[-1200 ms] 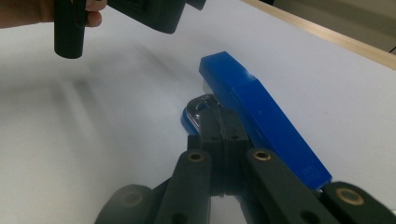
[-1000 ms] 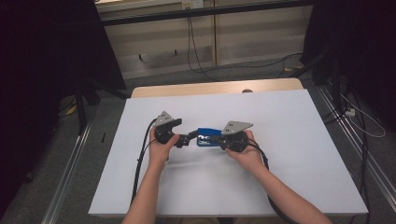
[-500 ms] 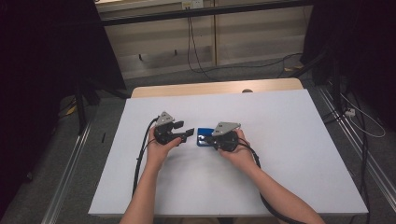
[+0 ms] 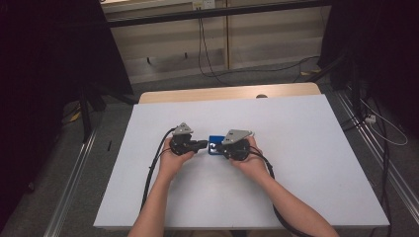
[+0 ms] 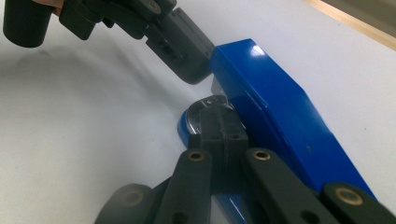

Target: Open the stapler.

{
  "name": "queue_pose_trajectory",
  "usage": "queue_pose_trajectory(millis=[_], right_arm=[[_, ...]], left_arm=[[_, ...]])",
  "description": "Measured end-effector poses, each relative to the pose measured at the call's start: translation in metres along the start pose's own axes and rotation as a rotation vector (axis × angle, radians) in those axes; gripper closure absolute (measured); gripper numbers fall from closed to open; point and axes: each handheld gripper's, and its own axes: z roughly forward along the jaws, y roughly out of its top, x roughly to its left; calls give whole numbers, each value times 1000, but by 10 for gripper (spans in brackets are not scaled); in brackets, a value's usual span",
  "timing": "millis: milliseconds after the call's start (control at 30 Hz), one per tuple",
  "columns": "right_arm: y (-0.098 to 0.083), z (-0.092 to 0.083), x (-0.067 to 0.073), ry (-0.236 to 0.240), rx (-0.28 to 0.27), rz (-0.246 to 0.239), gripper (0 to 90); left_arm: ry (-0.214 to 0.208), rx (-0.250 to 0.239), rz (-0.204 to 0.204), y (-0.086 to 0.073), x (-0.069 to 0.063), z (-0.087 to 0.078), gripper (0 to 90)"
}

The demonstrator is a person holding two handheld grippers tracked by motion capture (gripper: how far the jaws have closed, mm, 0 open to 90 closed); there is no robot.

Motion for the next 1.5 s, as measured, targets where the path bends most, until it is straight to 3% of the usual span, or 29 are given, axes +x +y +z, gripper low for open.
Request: queue_pose_trajectory(millis=[233,300,400,567,933,1100,1267,1333,1500], right_arm=[[0,0,0,2,0,4,900],[0,0,-1,7,0,13,900],[0,0,-2,15,1,17,900],[0,1,-3,22,2,21,900],[0,0,0,-6,-2,45,900],[1,-5,-2,-18,-105,141,900],[2,-1,1,-61,-114,130,900],[3,-1,1,-61,-124,152,900],[4,-1,3,-87,-128,139,900]], left_arm=[[-1,7,11,-1,2,5,900],[-7,-9,-9,0,2,4,900],[-29,-71,-27,6,0,0,900],[-53,-116,-27,17,-4,-5,900],[-43,-113,-20,16,-2,-3,900],[-48,-121,-22,16,-1,-3,900],[-50,-126,-16,18,-2,-4,900],[-49,-129,-15,19,-2,-4,900],[-48,-132,-12,19,-3,-4,900]])
